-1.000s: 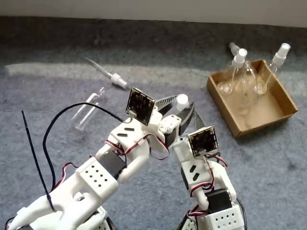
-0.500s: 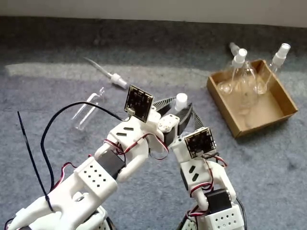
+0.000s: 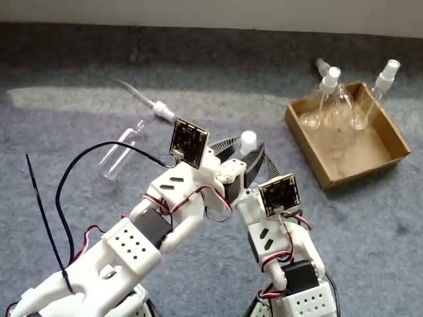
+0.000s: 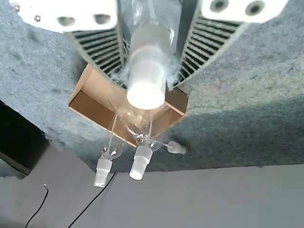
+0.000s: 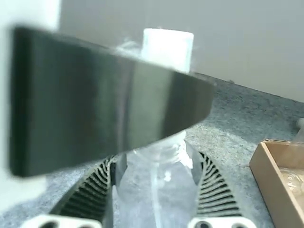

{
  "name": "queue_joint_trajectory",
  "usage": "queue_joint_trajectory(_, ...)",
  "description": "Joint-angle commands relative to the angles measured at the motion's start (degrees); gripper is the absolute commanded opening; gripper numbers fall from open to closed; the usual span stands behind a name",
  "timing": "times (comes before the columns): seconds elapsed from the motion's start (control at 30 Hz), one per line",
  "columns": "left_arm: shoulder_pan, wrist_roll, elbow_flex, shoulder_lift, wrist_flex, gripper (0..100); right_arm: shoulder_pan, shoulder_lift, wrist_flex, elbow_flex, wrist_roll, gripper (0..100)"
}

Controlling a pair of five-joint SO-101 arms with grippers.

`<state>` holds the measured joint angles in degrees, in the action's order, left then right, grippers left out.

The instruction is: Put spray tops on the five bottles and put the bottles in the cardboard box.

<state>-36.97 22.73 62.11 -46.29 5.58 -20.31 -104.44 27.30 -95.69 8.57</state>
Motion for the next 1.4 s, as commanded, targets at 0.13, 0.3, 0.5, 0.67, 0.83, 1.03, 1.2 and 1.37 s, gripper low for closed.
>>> queue_joint_trajectory(0.13, 0.66, 0.00, 1.63, -0.75, 0.70, 1, 0.04, -0.84, -0.31, -5.93, -0.97, 8.1)
queue_joint_trajectory(0.3, 0.31, -5.54, 1.89, -0.75, 0.70, 1, 0.04, -0.84, -0.31, -5.93, -0.97, 8.1)
queue_joint_trajectory(0.5, 0.75, -6.07, 1.54, -0.75, 0.70, 1, -0.04, -0.84, -0.31, -5.93, -0.97, 8.1)
queue_joint_trajectory(0.67, 0.75, -6.07, 1.54, -0.75, 0.70, 1, -0.04, -0.84, -0.31, -5.93, -0.97, 8.1)
queue_joint_trajectory(0.83, 0.75, -6.07, 1.36, -0.75, 0.70, 1, -0.04, -0.84, -0.31, -5.93, -0.97, 8.1)
queue_joint_trajectory(1.03, 1.80, -5.89, 1.01, -0.75, 0.70, 10, 0.04, -0.84, -0.31, -5.93, -0.97, 8.1)
queue_joint_trajectory(1.2, 2.95, -5.63, 1.19, -0.75, 0.79, 15, 0.04, -0.84, -0.31, -5.93, -0.97, 8.1)
queue_joint_trajectory(1.37, 2.42, -5.80, 1.19, -0.75, 0.88, 15, 1.36, -0.84, -0.31, -5.93, -0.88, 8.1)
